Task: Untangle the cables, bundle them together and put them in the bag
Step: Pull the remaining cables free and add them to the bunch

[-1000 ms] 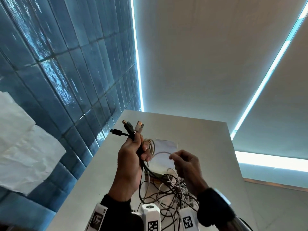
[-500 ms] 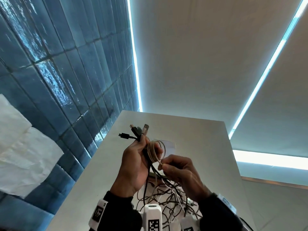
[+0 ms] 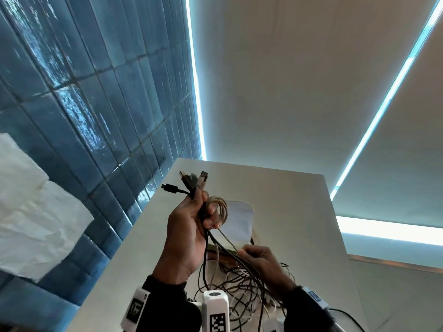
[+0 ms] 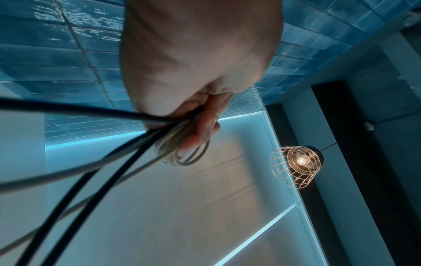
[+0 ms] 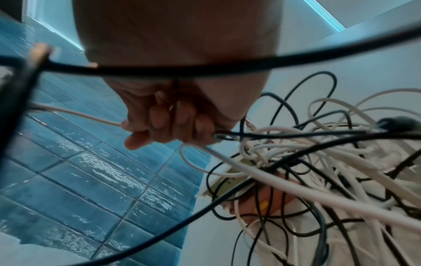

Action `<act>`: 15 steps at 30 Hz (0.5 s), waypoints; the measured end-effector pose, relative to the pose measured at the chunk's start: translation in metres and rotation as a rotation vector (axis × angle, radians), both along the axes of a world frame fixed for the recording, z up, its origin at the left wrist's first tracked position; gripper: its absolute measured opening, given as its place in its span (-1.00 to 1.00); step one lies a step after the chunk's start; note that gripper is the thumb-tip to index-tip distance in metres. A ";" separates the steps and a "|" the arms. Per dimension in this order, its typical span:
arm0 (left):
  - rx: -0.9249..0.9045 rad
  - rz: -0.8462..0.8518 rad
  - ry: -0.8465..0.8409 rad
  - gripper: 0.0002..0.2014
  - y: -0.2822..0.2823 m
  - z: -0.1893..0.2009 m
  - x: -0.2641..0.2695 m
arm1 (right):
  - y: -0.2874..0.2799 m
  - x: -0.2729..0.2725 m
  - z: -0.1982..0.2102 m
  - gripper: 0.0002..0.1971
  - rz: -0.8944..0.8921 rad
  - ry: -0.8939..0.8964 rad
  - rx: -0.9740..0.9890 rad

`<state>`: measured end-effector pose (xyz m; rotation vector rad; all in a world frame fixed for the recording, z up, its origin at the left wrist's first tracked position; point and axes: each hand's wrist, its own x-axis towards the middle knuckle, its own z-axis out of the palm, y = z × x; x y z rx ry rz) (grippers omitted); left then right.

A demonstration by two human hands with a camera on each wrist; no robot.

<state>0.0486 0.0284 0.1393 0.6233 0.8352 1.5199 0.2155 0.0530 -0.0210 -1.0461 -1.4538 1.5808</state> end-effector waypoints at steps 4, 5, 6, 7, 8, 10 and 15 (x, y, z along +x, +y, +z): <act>0.008 0.022 0.038 -0.74 -0.001 0.002 -0.006 | 0.000 0.002 -0.019 -0.68 -0.038 -0.041 -0.037; 0.012 0.028 0.047 -0.73 -0.002 0.003 -0.006 | -0.001 0.003 -0.021 -0.70 -0.051 -0.064 -0.035; 0.011 0.035 0.055 -0.73 -0.002 0.002 -0.007 | -0.001 0.004 -0.024 -0.73 -0.055 -0.084 -0.020; 0.003 0.041 0.064 -0.73 -0.002 0.001 -0.006 | -0.001 0.003 -0.023 -0.75 -0.066 -0.118 -0.004; -0.014 0.045 0.073 -0.73 -0.002 -0.001 -0.006 | 0.000 0.003 -0.019 -0.72 -0.091 -0.149 0.013; -0.066 0.056 0.101 -0.72 0.000 -0.006 -0.005 | 0.003 0.001 -0.004 -0.71 -0.189 -0.138 0.020; -0.211 0.062 0.159 -0.74 0.001 -0.017 0.000 | 0.008 -0.002 0.049 -0.82 -0.344 0.113 0.092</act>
